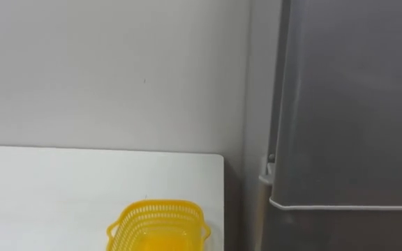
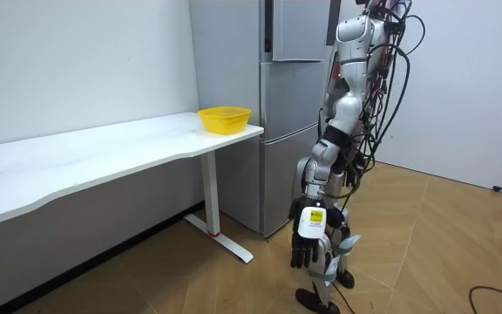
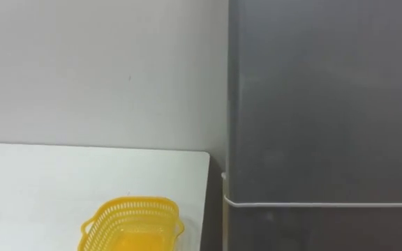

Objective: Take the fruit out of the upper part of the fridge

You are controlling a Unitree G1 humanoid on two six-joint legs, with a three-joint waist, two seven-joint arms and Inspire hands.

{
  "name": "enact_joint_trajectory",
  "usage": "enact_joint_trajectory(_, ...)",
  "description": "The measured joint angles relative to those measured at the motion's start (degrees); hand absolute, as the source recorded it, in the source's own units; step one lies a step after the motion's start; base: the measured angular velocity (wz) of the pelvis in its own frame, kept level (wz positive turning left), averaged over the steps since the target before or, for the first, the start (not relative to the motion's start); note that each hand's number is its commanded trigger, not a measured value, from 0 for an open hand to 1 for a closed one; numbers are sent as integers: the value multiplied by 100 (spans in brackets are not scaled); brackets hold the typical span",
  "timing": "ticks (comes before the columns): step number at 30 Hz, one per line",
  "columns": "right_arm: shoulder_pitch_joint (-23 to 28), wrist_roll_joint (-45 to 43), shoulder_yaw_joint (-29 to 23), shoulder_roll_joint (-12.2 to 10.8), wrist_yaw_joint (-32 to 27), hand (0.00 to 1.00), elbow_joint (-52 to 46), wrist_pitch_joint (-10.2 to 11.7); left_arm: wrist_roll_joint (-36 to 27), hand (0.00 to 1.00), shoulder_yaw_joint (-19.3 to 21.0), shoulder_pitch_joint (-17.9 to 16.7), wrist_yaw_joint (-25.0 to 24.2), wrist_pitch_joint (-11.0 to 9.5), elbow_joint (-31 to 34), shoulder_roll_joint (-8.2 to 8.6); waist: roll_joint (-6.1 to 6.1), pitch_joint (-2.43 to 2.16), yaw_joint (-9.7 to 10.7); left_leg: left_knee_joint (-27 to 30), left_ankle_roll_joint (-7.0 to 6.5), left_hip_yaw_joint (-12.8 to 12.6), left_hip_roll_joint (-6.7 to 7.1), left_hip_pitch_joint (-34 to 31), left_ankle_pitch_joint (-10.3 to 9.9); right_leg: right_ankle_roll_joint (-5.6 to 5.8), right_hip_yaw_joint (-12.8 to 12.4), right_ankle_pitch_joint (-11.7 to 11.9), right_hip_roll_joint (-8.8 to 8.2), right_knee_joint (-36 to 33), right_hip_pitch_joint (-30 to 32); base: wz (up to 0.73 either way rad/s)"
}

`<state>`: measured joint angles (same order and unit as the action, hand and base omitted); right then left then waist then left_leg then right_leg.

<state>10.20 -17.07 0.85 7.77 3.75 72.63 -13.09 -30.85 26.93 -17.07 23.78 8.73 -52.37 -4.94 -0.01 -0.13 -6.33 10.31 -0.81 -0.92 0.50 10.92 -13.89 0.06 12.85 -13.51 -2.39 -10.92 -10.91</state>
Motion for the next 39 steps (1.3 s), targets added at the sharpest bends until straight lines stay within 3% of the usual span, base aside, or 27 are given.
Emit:
enact_joint_trajectory(5,3,-81,14,45,-193,0,-164,148,-471,0,-19,-25,1077,-386,1371,-2,57,-40,-37,11,-2,83,25,-44,1,2,144,0,4,7,-8,10)
enact_joint_trajectory(10,91,-145,6,64,-270,0,-414,299,-490,0,-10,-42,1855,-836,2645,-1,69,-52,-39,14,-1,102,26,-64,2,2,142,0,10,3,-5,2)
enact_joint_trajectory(13,247,-275,-2,61,-275,0,-614,430,-160,0,-3,-76,2285,-1032,3430,10,26,-65,-46,21,-1,102,30,-56,3,4,133,-2,5,3,-6,-1)
enact_joint_trajectory(15,284,-419,1,60,-273,0,-649,503,423,0,5,-54,2526,-1178,3940,11,19,-70,-78,42,-1,113,32,-41,3,5,131,-2,4,3,-3,-2)
enact_joint_trajectory(17,288,-361,8,61,-273,0,-619,544,500,0,-4,-27,2668,-1222,4504,0,5,-64,-83,55,-1,118,35,-45,3,5,142,-2,0,10,-9,0)
enact_joint_trajectory(18,275,-362,5,61,-274,0,-591,580,620,0,-5,-20,2703,-1347,4767,-24,6,-64,-85,55,-1,119,35,-48,3,5,143,-2,1,13,-10,0)
enact_joint_trajectory(25,308,-374,6,65,-153,0,-569,692,1133,0,-16,-22,2670,-1550,6366,-34,-32,-31,-36,121,-1,143,37,-83,3,4,138,-4,-4,24,5,2)
enact_joint_trajectory(27,279,-376,9,65,-107,0,-473,758,1222,0,-20,-10,2496,-1702,6854,-39,-52,-9,-5,143,-1,141,37,-100,3,3,147,-3,-8,17,0,0)
enact_joint_trajectory(30,278,-372,19,60,-14,0,-315,828,1323,0,-80,47,2319,-1761,7194,-62,-30,-15,16,143,-1,145,32,-123,3,3,140,-3,-2,23,2,5)
enact_joint_trajectory(31,276,-377,22,60,47,0,-246,827,1378,0,-222,53,2223,-1775,7364,-66,-66,9,25,142,-1,181,36,-134,3,3,146,-3,5,32,3,10)
enact_joint_trajectory(32,273,-374,37,59,111,0,-169,820,1405,0,-376,88,2090,-1775,7552,-85,-31,-10,33,142,-1,213,41,-137,2,3,163,-3,9,41,4,13)
enact_joint_trajectory(34,273,-377,37,59,231,0,-134,821,1420,0,-613,179,1755,-1775,7821,-110,-51,15,40,138,-1,247,41,-138,3,3,180,-2,14,42,1,7)
enact_joint_trajectory(36,265,-392,36,62,330,0,-134,829,1421,0,-848,260,1264,-1775,7982,-241,-69,33,114,144,-1,248,33,-141,3,1,167,-2,15,35,7,0)
enact_joint_trajectory(39,220,-372,36,62,407,0,-134,859,1415,0,-1207,376,693,-1775,8064,-342,-35,33,240,143,-1,237,39,-144,3,2,160,-3,13,35,7,0)
